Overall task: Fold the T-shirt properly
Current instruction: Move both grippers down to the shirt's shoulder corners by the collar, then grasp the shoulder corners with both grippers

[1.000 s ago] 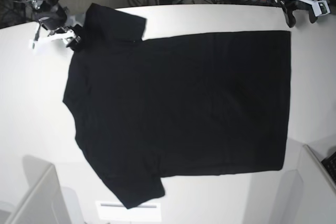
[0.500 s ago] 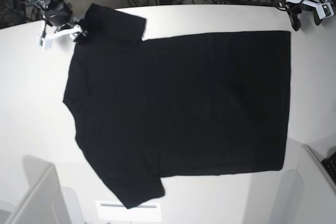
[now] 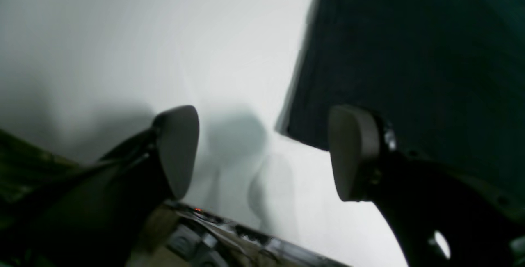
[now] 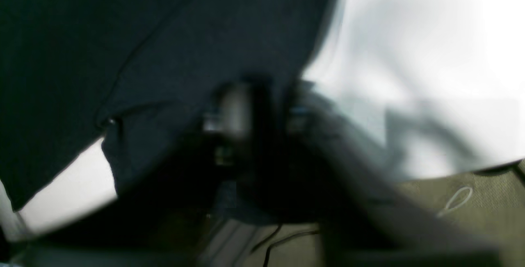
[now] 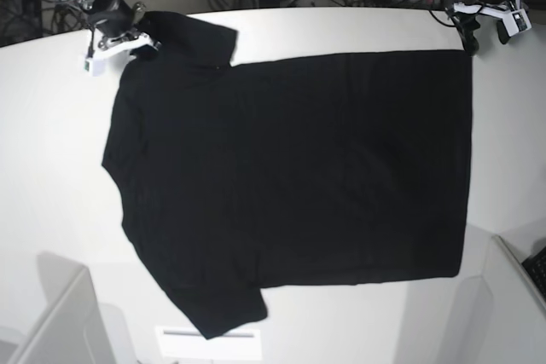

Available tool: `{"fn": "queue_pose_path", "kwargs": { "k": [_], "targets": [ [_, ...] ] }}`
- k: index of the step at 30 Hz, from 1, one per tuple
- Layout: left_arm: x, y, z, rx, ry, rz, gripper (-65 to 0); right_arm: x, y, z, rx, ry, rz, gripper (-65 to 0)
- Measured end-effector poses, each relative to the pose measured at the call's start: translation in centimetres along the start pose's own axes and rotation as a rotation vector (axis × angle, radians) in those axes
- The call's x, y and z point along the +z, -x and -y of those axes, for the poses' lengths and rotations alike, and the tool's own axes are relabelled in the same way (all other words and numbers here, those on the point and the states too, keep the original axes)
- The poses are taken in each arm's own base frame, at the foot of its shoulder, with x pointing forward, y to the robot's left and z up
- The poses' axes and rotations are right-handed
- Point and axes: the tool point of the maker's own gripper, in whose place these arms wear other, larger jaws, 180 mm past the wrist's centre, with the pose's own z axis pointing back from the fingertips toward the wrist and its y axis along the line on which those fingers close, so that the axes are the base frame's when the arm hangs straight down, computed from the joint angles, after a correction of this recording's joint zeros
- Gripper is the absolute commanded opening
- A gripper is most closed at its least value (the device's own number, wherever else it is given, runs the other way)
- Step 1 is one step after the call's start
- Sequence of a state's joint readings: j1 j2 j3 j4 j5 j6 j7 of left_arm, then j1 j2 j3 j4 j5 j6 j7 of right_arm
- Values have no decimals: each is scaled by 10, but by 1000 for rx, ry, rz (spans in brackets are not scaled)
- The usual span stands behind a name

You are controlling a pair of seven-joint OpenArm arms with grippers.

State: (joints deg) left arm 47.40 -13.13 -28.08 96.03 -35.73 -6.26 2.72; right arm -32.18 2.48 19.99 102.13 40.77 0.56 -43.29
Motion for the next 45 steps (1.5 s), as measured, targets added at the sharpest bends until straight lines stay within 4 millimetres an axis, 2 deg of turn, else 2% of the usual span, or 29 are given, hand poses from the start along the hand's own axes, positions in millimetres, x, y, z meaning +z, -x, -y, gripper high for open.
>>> {"fn": "queue_pose_path", "kwargs": {
  "k": [3,5,8,14,22,29,35,36,38,41,43,45],
  "targets": [
    [-5,18,4,28,-2,-89,-174,0,1,0,-5,-2,-2,-650],
    [-10,22,5,47,-10,-124,-174,0,1,0,-4,-2,-2,-650],
    [-16,14,2,66,-28,-103,-174,0,1,0,-4,-1,-3,-650],
    [-24,18,10,83,-16,-136,-174,0,1,0,-4,-1,-3,-650],
    [-50,11,21,125,1,-146,-186,0,2,0,-3,-1,-6,-650],
    [-51,12,25,138,5,-138,-188,0,2,0,-4,-2,-6,-650],
    [-57,13,38,134,36,-131,-191,0,2,0,-5,-3,-7,-650],
    [-57,14,38,135,35,-132,-202,0,2,0,-5,-3,-7,-650],
    [-57,14,38,135,35,-136,-273,0,1,0,-4,-2,-6,-650],
    [-60,16,40,143,39,-165,-472,0,1,0,-4,-2,-6,-650],
    [-62,16,43,155,45,-183,-635,0,1,0,-4,-3,-6,-650],
    [-61,18,46,158,56,-193,-650,0,2,0,-4,-2,-8,-650]
  ]
}}
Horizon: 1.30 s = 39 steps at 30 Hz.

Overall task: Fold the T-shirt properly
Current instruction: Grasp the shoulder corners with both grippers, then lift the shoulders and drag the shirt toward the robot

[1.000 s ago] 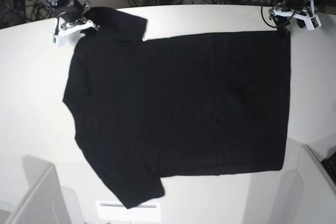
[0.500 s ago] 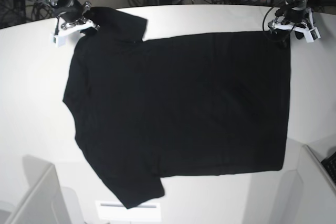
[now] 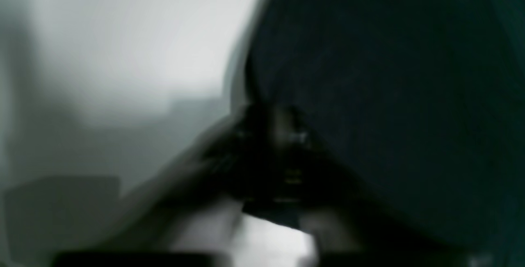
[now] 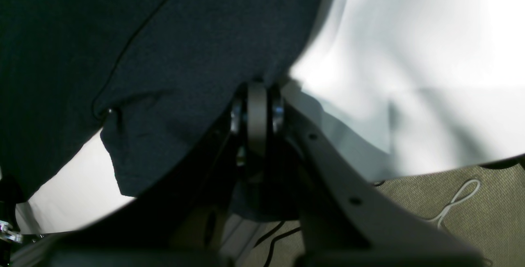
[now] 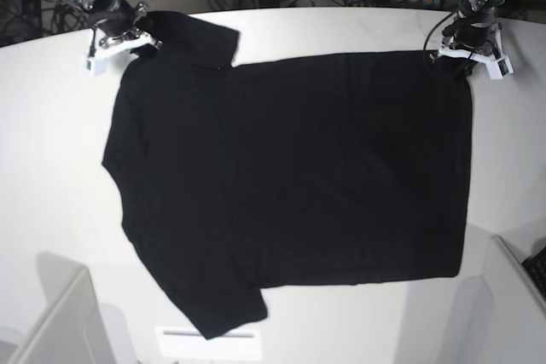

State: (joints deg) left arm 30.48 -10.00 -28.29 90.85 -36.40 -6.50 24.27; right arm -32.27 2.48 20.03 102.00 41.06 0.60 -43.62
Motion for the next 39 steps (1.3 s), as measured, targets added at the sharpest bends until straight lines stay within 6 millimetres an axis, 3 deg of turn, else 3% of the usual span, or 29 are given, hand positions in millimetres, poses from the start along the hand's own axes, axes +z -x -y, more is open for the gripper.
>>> {"fn": "queue_pose_path", "kwargs": {
  "k": [6,15,19,24,28,33,39],
  "targets": [
    [11,5,7,-30,17,-31,-650,1,-1,-1,3,-2,5,-650],
    [37,19,-2,-97,-1,-88,-650,17,17,6,29,31,-33,-650],
    [46,12,-5,-114,-11,-75,-650,28,22,7,45,53,-47,-650],
    [62,-13,-20,-141,-52,-19,-650,39,6,8,51,60,12,-650],
    [65,-14,-17,-147,-48,-16,-650,43,6,13,47,74,8,-650],
    [65,-14,-16,-147,-44,-15,-650,44,-1,5,58,57,31,-650],
    [67,-17,-8,-148,-30,-13,-650,33,-6,-28,127,-29,20,-650]
  ]
}}
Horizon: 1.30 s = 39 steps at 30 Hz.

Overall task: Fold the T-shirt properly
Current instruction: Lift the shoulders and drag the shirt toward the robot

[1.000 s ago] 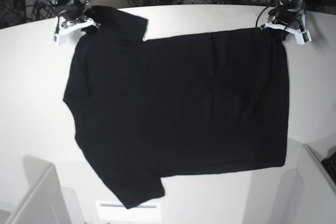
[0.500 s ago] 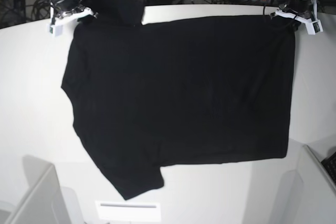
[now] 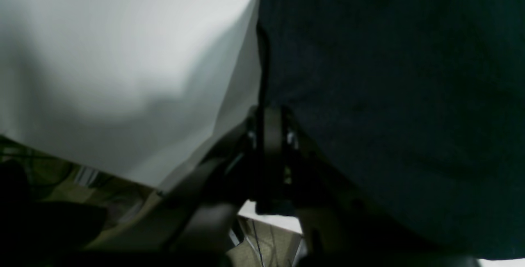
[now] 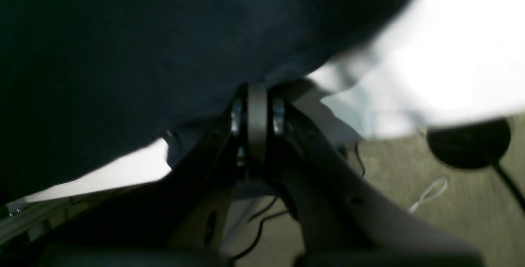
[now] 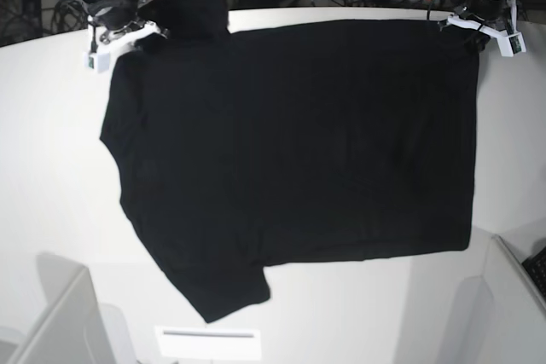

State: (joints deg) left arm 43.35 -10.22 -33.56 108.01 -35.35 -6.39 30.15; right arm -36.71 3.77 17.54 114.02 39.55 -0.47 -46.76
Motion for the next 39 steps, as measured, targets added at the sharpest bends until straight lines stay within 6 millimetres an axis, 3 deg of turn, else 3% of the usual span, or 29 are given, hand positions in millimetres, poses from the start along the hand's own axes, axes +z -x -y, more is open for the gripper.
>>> {"fn": "queue_pose_path", "kwargs": {
  "k": [4,13,22,34,39],
  "targets": [
    [3,-16,15,-17,37,26,-650,-3,-12,-7,11,-17,27,-650],
    [-2,-23,17,-13,39,39,-650,-9,-46,-25,32,-60,102,-650],
    [-21,-44,35,11,71,14,-650,-19,-89,-51,63,-116,128,-650],
    [-38,-73,55,34,113,21,-650,-55,-102,-36,13,-92,67,-650],
    [-39,-70,38,-4,21,5,-650,-55,-124,-44,25,-113,104,-650]
  ]
}}
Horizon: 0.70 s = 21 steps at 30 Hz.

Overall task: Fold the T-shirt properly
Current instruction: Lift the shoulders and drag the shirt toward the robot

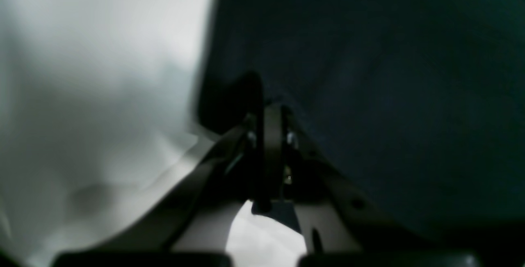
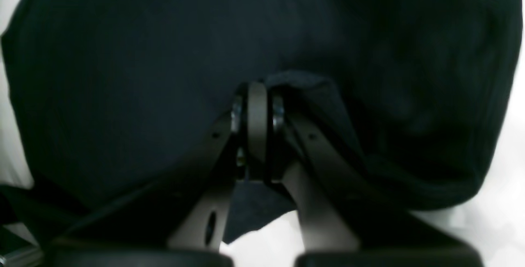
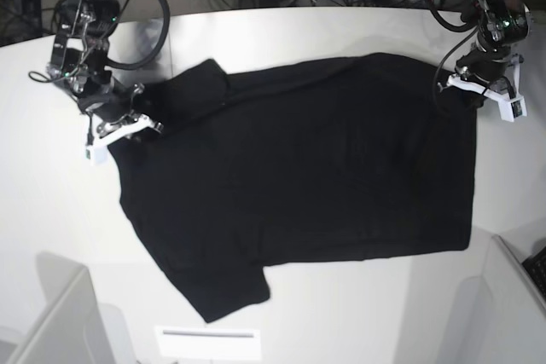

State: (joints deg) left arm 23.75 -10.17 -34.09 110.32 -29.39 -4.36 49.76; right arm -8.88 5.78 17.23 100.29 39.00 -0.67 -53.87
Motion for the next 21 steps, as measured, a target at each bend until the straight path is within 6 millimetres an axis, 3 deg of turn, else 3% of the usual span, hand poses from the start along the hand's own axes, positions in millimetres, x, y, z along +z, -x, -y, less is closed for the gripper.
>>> {"fn": "queue_pose_path", "kwargs": {
  "k": [3,7,12,21],
  "targets": [
    [-1,-1,-2,-17,-17,0,-650,-9,-13,6,1,14,6,-650],
    [-8,-11,3,-5,-5,25,-650,-22,-8,13,-36,22,-38,-650],
    [-17,8,-6,18,-27,-37,-650,-31,-21,9,-50,10,-29,-650],
    [-28,8,-9,51,-28,-45,-650,-46,-36,5,-75,-3,-38,-650]
  ]
}}
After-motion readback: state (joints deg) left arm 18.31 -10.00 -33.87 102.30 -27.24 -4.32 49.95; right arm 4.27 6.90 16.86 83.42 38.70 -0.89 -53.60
